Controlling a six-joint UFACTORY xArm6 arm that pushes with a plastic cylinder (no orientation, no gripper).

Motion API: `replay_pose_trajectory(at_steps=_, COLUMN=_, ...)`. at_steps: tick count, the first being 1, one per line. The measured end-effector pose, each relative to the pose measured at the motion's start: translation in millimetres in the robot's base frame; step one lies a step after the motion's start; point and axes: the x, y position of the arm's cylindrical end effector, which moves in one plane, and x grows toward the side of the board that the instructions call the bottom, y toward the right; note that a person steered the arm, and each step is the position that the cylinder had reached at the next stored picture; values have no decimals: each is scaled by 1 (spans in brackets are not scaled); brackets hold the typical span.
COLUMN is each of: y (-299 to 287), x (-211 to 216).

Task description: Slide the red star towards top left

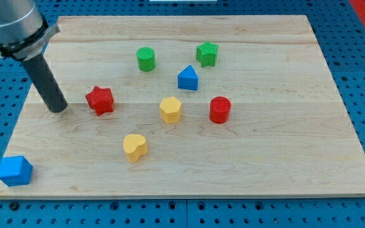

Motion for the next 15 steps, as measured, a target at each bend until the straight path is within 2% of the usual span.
replay_pose_trajectory(at_steps=7, y=-1, x=-21)
replay_pose_trajectory(at_steps=9, y=19, x=-33)
replay_pose_trajectory(at_steps=10, y=3, x=-35)
replay_pose_trajectory(at_steps=11, y=-27, x=-21)
replay_pose_trajectory(at_steps=12, y=-30, x=-2)
replay_pose_trajectory(at_steps=15, y=21, x=46)
